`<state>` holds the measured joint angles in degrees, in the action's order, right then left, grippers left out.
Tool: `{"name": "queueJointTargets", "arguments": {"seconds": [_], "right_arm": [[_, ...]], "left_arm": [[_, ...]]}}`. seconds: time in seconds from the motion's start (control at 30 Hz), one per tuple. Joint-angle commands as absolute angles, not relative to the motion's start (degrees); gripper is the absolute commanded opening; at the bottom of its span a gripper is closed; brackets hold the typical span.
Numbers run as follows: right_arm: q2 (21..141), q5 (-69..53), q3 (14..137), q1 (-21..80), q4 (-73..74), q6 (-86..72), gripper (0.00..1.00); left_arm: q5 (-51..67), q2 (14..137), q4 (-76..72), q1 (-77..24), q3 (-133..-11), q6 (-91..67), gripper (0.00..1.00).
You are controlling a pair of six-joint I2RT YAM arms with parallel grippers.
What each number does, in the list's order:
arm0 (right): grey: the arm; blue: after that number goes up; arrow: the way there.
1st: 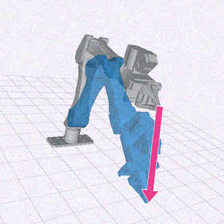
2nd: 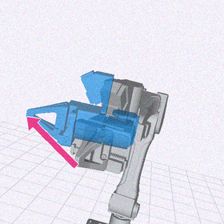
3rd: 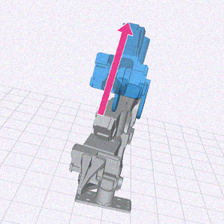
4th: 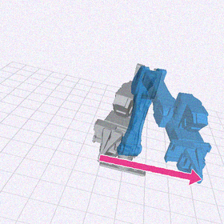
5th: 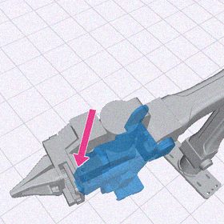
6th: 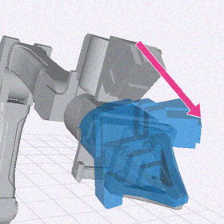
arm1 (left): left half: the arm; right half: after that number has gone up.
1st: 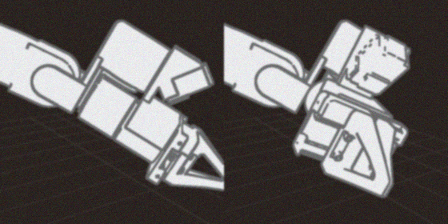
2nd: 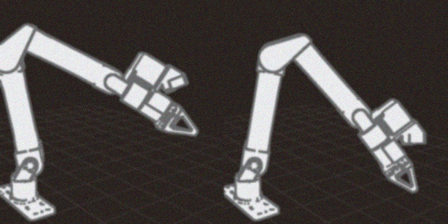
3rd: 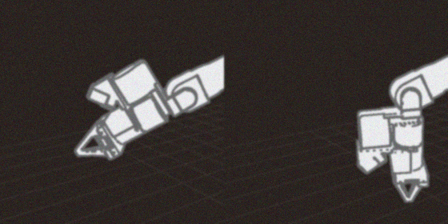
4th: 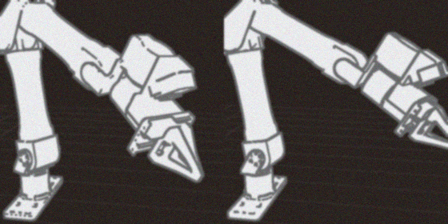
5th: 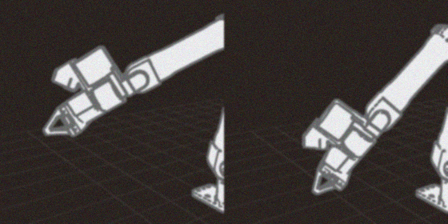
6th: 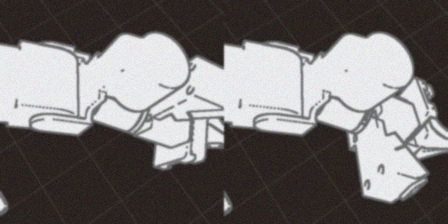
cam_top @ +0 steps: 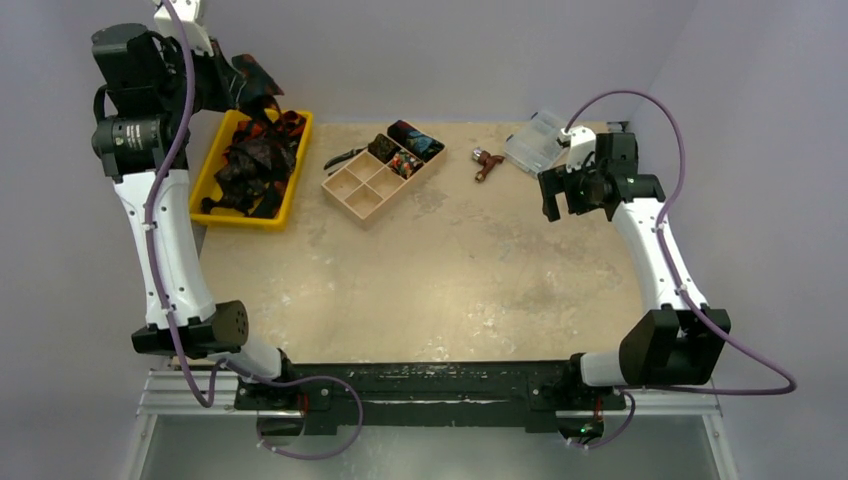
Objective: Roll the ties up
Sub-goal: Pick up the tie from the bin, then place the tie at the center of the board.
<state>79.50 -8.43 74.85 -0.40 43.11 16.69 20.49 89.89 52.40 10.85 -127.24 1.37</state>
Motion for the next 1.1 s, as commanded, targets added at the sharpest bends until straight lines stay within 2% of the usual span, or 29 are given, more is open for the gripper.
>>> {"name": "queueJointTargets", "arguments": {"seconds": [0.0,0.3,0.5,0.63,0.87,0.93,1.07], "right_arm": [[77.3,-12.0,75.8,-0.5,42.0,17.8,0.98],[76.1,-13.0,78.8,-0.4,43.6,17.9,0.98],[74.2,-13.9,79.1,-0.5,44.2,17.9,0.98],[73.3,-14.1,79.1,-0.5,44.7,18.0,0.98],[71.3,-13.4,77.9,-0.5,45.1,17.6,0.98],[70.9,-13.4,77.7,-0.4,45.4,17.6,0.98],[70.4,-12.6,77.5,-0.5,45.8,17.6,0.98]], "left_arm": [[28.8,85.3,50.7,8.3,-133.6,-3.9,0.0],[44.8,81.3,43.2,1.1,-138.5,-15.5,0.0],[54.7,83.7,31.0,-0.8,-142.7,-38.8,0.0],[54.2,81.9,31.2,-6.4,-140.0,-36.3,0.0],[55.5,77.7,35.9,-6.9,-129.5,-31.9,0.0],[56.8,76.5,40.7,-6.9,-128.1,-26.2,0.0],[52.2,76.2,54.3,-4.4,-133.0,-11.4,0.0]]}}
